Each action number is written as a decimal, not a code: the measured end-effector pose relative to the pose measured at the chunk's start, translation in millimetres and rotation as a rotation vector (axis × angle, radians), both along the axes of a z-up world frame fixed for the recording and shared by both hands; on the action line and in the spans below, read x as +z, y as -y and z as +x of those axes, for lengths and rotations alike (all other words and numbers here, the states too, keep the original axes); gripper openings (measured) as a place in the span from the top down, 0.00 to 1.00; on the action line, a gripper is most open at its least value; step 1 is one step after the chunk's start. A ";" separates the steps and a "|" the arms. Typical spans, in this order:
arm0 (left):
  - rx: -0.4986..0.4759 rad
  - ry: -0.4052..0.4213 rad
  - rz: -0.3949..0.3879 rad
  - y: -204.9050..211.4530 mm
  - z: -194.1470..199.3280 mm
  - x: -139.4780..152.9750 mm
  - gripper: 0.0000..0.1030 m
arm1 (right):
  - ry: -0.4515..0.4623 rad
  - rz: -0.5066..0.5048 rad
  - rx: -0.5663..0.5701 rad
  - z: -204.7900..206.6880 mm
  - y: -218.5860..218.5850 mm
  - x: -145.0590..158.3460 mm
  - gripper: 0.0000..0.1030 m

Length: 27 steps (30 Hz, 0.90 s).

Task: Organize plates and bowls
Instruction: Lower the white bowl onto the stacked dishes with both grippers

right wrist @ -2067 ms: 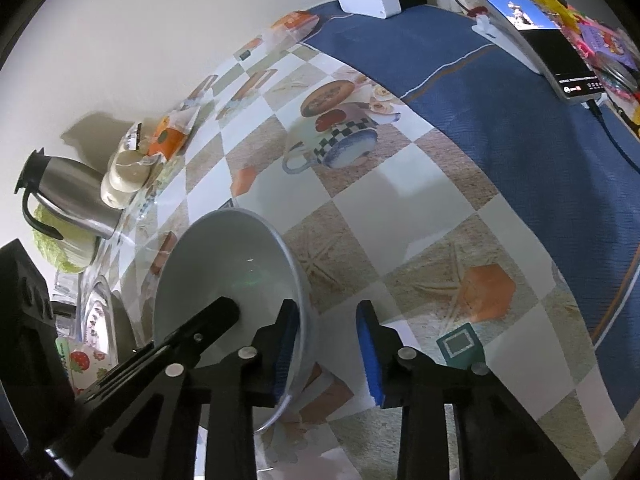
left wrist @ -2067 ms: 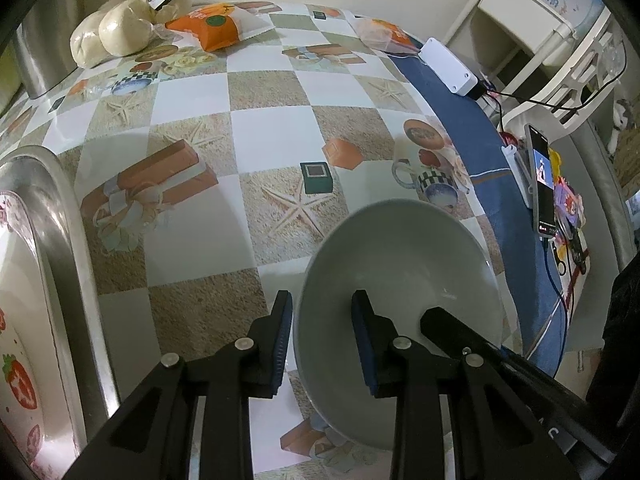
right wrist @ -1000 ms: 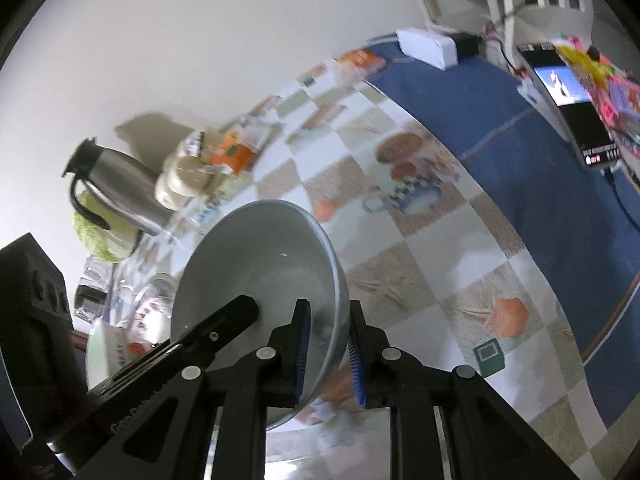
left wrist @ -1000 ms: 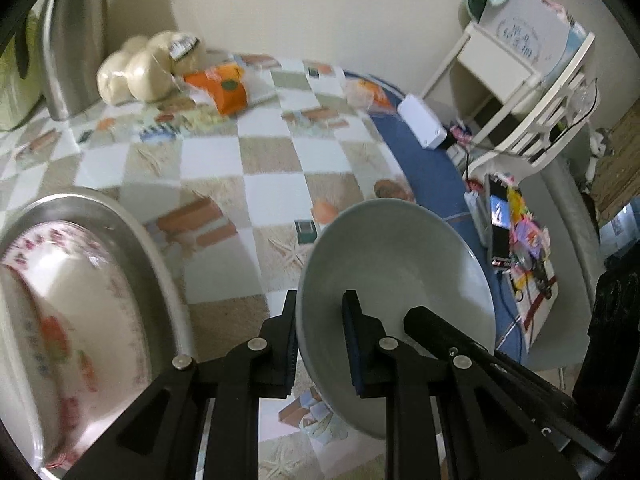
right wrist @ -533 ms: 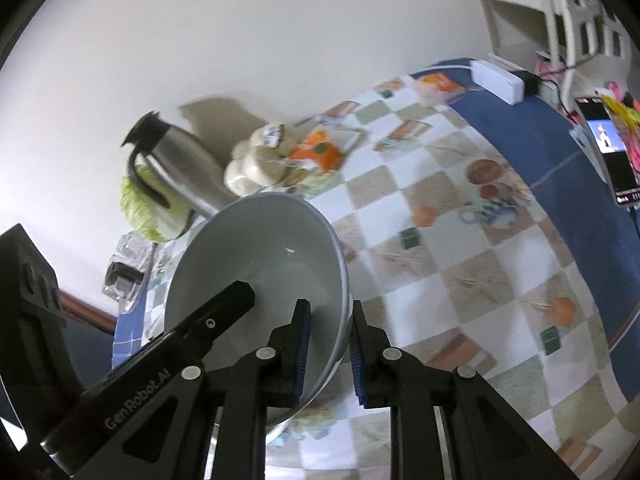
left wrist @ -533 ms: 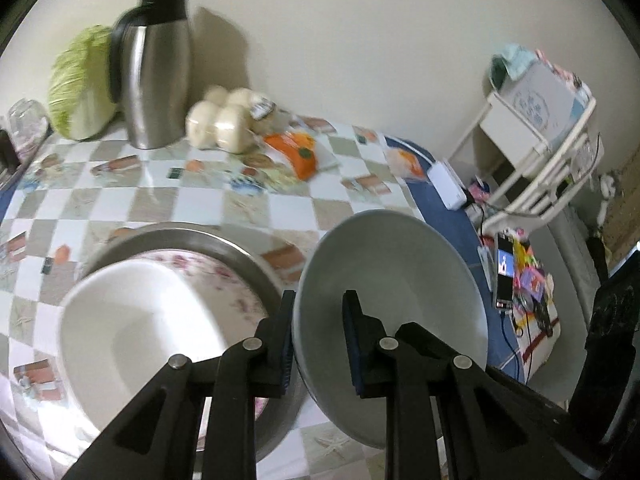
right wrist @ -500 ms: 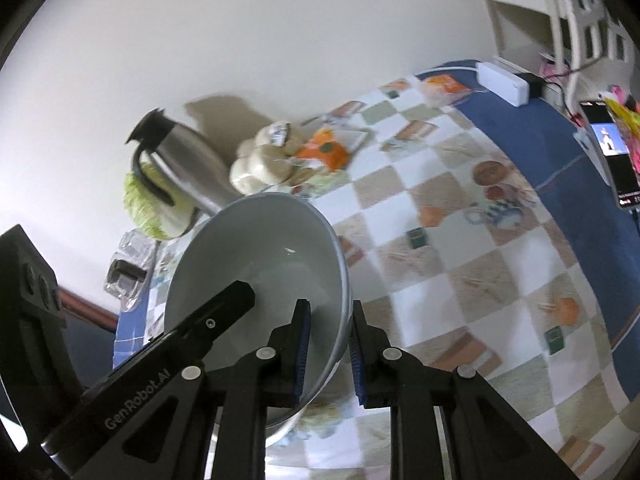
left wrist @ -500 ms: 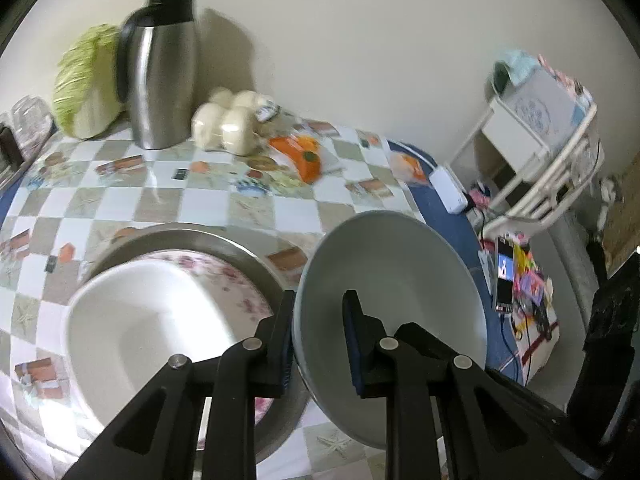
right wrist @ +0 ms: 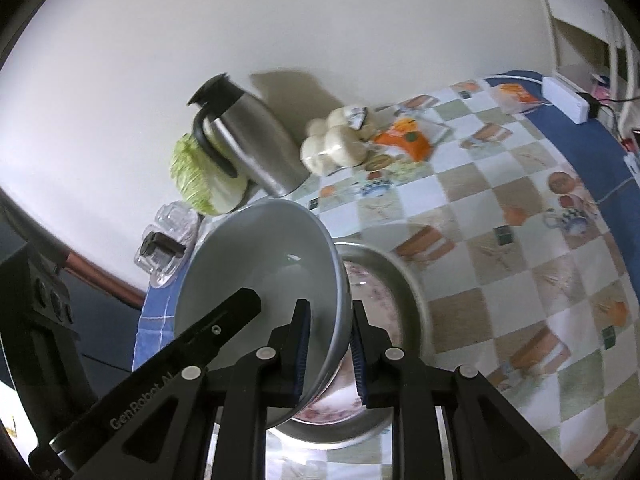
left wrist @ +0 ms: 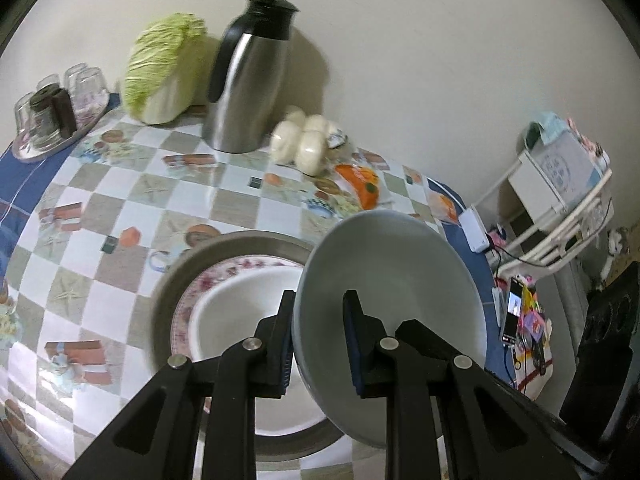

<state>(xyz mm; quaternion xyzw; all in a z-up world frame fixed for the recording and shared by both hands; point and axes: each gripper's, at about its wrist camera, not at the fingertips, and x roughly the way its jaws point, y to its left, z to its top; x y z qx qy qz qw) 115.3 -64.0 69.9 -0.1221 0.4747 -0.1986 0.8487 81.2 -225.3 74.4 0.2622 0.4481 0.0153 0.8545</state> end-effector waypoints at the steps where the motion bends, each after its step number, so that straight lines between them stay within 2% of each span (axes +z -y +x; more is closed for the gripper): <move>1: 0.007 -0.002 -0.004 -4.7 0.5 -0.2 0.79 | 0.000 0.000 0.008 1.7 -4.3 0.4 0.78; 10: 0.043 -0.046 -0.027 -37.6 6.3 -8.5 0.79 | -0.023 -0.029 0.072 14.4 -40.3 -4.5 0.78; 22: 0.029 -0.102 0.028 -36.7 12.8 -27.2 0.78 | -0.122 -0.148 0.088 23.5 -53.0 -25.1 0.77; 27: 0.029 -0.102 0.027 -36.9 13.7 -28.2 0.78 | -0.111 -0.154 0.091 24.3 -52.4 -24.5 0.74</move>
